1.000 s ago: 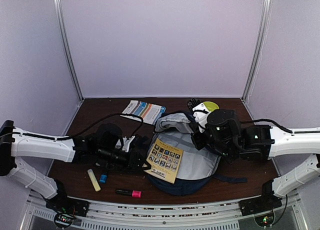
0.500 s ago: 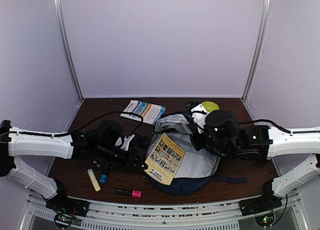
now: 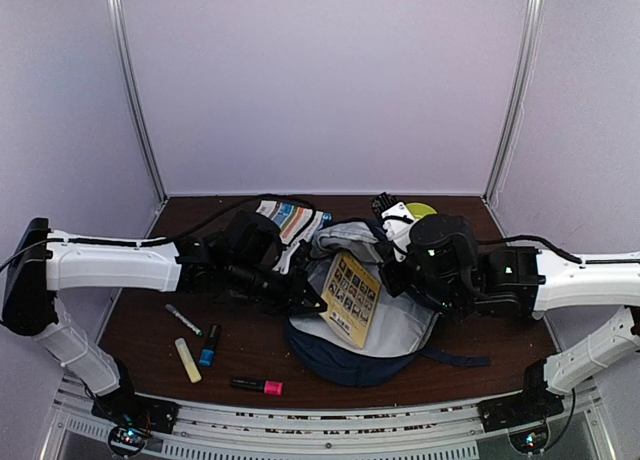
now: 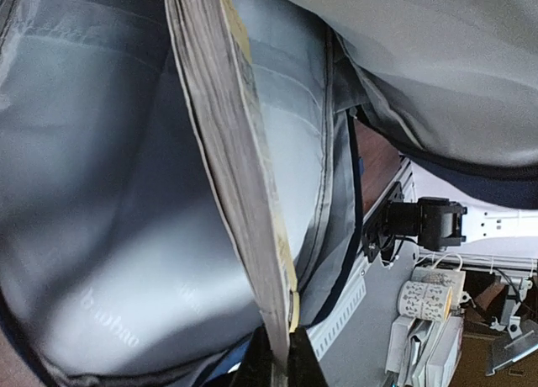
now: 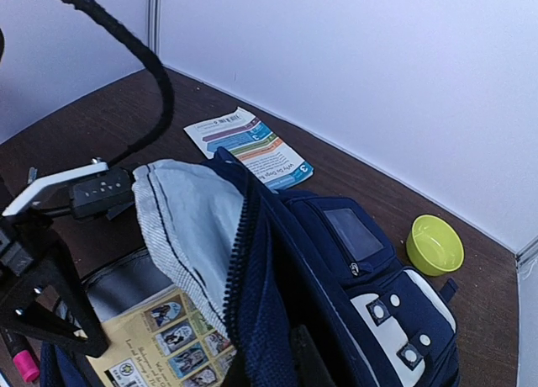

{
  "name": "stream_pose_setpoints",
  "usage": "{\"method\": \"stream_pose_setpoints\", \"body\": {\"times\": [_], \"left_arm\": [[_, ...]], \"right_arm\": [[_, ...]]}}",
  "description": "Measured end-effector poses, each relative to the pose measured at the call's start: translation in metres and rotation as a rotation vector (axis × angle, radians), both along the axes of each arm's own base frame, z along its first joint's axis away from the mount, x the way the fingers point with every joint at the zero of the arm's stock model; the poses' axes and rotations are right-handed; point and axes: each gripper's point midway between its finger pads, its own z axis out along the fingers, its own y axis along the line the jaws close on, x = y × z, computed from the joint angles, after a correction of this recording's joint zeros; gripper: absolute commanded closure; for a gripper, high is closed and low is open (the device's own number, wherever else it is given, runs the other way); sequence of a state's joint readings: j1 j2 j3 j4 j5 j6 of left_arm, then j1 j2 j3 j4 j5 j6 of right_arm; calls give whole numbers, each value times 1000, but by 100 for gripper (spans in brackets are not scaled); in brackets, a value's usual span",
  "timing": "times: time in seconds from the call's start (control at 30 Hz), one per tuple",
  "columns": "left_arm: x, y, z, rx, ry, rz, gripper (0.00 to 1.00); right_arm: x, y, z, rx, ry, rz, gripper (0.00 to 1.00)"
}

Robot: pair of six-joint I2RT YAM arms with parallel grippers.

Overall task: Pack the student bag
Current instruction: Place the book in the largest pocket of the bag.

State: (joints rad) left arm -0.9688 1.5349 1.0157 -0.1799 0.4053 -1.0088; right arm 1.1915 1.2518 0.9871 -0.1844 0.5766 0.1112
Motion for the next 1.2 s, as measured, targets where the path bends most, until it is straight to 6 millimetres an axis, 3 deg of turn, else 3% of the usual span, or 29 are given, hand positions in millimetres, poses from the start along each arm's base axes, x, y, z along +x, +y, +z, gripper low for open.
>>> {"method": "stream_pose_setpoints", "body": {"times": [0.37,0.43,0.67,0.77,0.87,1.0,1.2], "left_arm": [[37,-44,-31,30,-2,32,100],[42,-46,-35,47,-27,33,93],[47,-28,-50,148,-115,26,44],[44,-18,-56,185,-138,17,29],[42,-10,-54,219,-165,8,21],[40,2,-45,255,-233,-3,18],[40,28,-14,302,-331,17,17]], "right_arm": [[0,1,1,15,4,-4,100],[1,2,-1,28,5,-6,100],[-8,11,-29,68,40,67,100],[-12,15,-39,71,38,100,100],[-13,16,-42,70,24,117,100],[-15,10,-46,77,-10,126,100],[-18,-4,-45,129,-54,116,100]]}}
